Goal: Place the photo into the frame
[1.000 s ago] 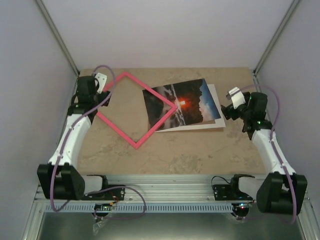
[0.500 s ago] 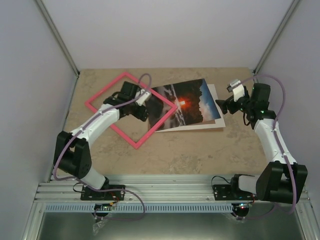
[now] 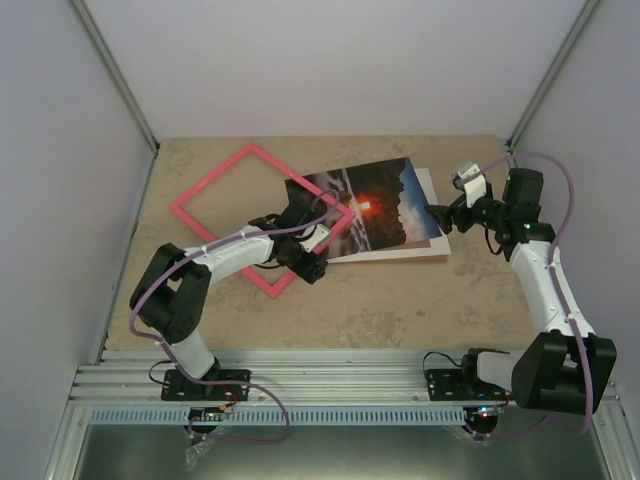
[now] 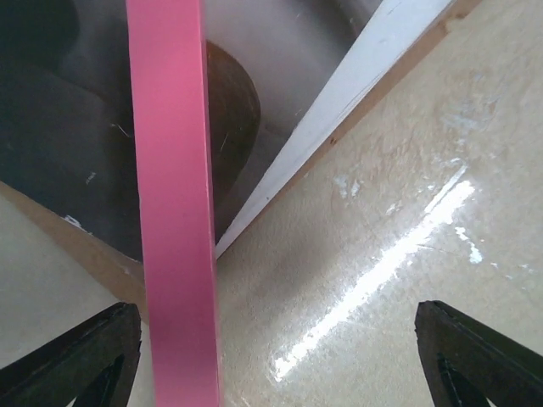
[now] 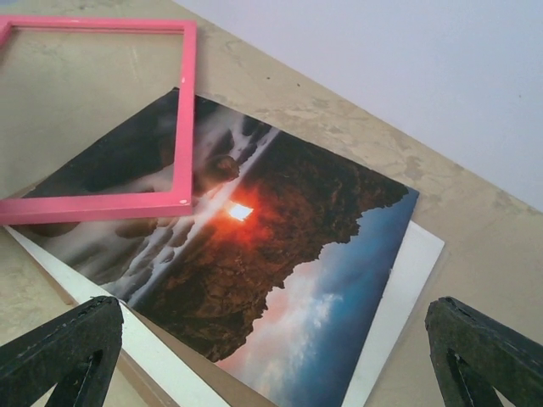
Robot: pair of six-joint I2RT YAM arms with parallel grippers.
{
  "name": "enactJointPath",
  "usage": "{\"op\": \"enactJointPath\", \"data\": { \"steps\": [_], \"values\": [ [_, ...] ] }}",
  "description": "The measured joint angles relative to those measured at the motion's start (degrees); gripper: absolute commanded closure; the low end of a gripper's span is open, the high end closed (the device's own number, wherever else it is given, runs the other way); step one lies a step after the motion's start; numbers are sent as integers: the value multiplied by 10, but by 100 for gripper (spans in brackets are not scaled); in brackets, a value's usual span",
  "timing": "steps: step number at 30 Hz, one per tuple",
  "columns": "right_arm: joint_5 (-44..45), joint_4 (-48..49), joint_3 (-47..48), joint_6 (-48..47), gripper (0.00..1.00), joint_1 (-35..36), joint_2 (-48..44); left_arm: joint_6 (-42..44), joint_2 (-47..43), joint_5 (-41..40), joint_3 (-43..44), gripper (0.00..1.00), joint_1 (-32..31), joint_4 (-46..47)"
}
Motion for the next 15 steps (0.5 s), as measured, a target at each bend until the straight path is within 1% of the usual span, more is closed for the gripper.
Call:
{"op": "enactJointPath", "data": {
  "steps": [6,9,12,15],
  "values": [
    [-18,-2,0,-6,2,0,0,-19,30,-10,-4,26,-1,12],
    [-23,-2,0,-7,2,0,0,-24,43,-19,-5,38,-2,17],
    [-25,-1,0,-8,2,0,0,-28,49,-36,-5,51,-2,20],
    [-26,5,0,-9,2,-1,0,-28,49,-58,-5,70,-2,23]
  ]
}}
